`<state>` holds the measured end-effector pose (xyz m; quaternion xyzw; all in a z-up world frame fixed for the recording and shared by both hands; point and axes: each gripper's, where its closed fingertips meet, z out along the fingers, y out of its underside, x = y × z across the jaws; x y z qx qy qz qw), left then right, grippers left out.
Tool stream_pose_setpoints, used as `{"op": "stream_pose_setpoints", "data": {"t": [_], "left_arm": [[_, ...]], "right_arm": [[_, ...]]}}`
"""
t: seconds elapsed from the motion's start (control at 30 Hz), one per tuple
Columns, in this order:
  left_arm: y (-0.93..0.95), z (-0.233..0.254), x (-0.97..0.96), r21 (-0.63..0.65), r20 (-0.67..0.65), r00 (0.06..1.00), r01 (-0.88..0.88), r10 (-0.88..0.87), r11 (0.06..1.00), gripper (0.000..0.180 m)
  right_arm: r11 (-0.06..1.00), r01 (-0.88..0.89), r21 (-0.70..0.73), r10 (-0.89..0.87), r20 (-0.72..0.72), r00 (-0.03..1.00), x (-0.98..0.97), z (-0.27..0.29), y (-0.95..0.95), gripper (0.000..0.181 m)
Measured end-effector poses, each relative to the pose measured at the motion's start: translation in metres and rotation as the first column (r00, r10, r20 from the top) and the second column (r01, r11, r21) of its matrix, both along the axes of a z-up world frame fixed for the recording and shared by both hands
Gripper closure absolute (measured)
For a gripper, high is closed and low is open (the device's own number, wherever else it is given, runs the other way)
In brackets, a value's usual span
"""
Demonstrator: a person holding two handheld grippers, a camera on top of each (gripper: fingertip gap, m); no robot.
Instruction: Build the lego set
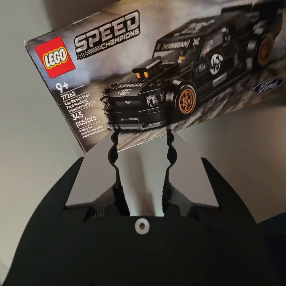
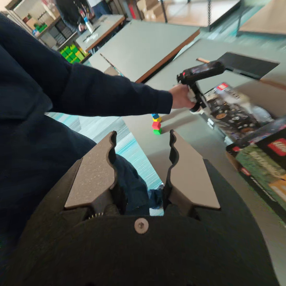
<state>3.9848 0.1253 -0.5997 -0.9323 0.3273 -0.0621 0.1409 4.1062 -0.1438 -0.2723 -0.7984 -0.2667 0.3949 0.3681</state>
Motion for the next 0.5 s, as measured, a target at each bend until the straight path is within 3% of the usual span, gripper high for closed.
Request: {"op": "stream_pose_setpoints", "data": {"t": [0.27, 0.4, 0.5], "left_arm": [[0.001, 0.0, -0.029, -0.036, -0.004, 0.996, 0.087, -0.087, 0.996, 0.141], [-0.003, 0.0, -0.052, -0.054, 0.019, 0.995, 0.103, -0.102, 0.993, 0.153], [-0.01, 0.002, -0.069, -0.086, 0.041, 0.992, 0.125, -0.122, 0.988, 0.151]], "right_arm": [[0.986, 0.01, -0.164, 0.008, 0.11, 0.994, -0.052, -0.104, 0.046, 0.107], [0.974, 0.071, -0.213, -0.013, 0.261, 0.965, -0.056, -0.165, 0.073, 0.089], [0.978, 0.111, -0.176, -0.044, 0.344, 0.938, -0.062, -0.187, 0.102, 0.078]]}}
